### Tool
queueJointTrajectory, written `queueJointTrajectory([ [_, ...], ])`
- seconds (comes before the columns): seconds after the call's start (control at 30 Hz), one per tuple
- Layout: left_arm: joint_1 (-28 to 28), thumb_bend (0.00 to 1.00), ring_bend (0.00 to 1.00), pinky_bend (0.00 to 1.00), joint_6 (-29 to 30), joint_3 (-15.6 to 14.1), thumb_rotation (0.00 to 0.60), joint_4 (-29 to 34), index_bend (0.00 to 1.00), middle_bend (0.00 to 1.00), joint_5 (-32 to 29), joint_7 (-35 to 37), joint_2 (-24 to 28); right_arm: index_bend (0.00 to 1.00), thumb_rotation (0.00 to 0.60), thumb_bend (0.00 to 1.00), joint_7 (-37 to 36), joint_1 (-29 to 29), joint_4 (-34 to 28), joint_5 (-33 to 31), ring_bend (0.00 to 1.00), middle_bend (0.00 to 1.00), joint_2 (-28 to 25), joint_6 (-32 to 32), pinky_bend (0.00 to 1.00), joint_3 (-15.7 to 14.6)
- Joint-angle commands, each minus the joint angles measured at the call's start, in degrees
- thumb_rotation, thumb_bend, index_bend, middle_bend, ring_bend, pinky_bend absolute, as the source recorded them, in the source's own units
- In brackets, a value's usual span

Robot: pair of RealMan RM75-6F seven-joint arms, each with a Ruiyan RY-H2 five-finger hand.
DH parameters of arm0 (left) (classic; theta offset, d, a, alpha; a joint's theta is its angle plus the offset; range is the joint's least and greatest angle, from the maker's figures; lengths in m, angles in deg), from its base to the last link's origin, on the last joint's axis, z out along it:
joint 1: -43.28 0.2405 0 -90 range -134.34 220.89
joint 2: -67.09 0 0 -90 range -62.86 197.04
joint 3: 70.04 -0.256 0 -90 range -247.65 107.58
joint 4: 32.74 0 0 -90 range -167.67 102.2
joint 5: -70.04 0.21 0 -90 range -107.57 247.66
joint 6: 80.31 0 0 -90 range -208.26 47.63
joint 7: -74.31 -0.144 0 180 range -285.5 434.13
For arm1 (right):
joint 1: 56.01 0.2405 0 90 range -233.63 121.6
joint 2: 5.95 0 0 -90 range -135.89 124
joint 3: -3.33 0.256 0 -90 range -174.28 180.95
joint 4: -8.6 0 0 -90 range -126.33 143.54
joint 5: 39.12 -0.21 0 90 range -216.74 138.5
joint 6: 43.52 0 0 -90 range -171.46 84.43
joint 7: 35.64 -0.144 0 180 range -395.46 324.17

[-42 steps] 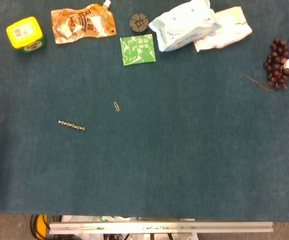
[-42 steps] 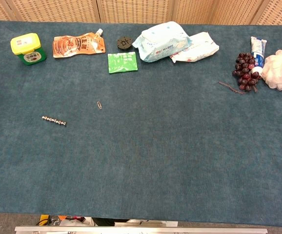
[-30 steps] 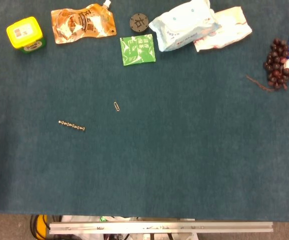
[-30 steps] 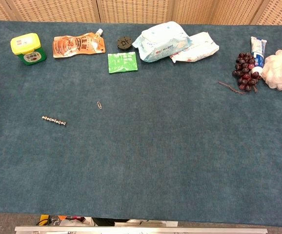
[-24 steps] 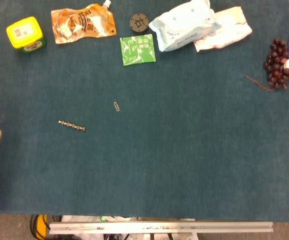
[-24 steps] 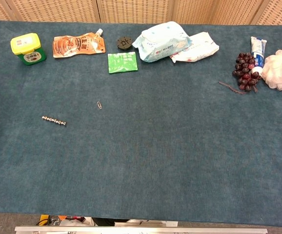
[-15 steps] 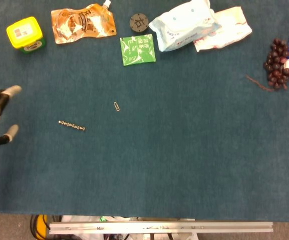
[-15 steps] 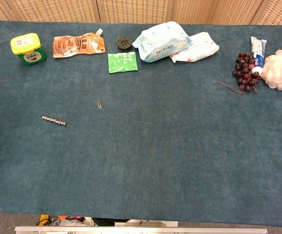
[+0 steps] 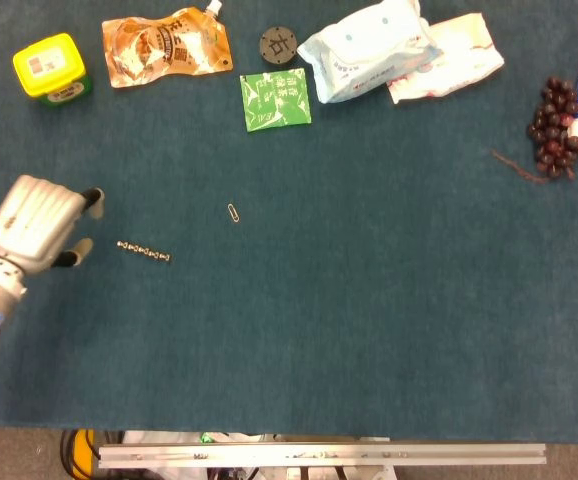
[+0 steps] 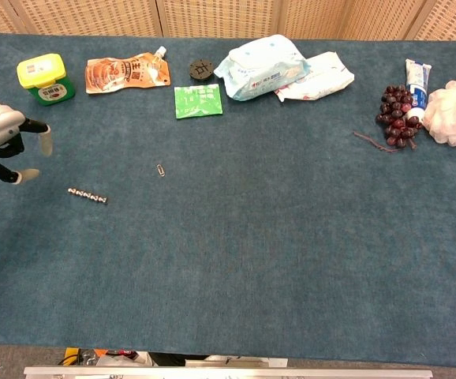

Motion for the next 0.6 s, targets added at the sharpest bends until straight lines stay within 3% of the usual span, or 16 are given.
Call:
queueJointTrajectory([
  [0.03, -1.3, 0.26, 1.0, 1.0, -1.5, -0.3, 0.6, -1.5, 0.46, 1.0, -1.3, -1.8, -1.9, 0.36, 0.6, 0.23, -0.3, 0.0, 0.3, -0.1, 0.33, 0.41, 0.1, -0.1, 0.38, -0.1],
  [0.6, -3.8, 0.26, 1.0, 1.0, -5.7, -1.8, 0.6, -5.0, 0.49, 1.0, -7.9, -5.7, -7.4, 0.36, 0.6, 0.23, -2.4, -0.7, 1.9, -0.5, 0.33, 0.41, 0.3, 0.1, 0.38, -1.0],
])
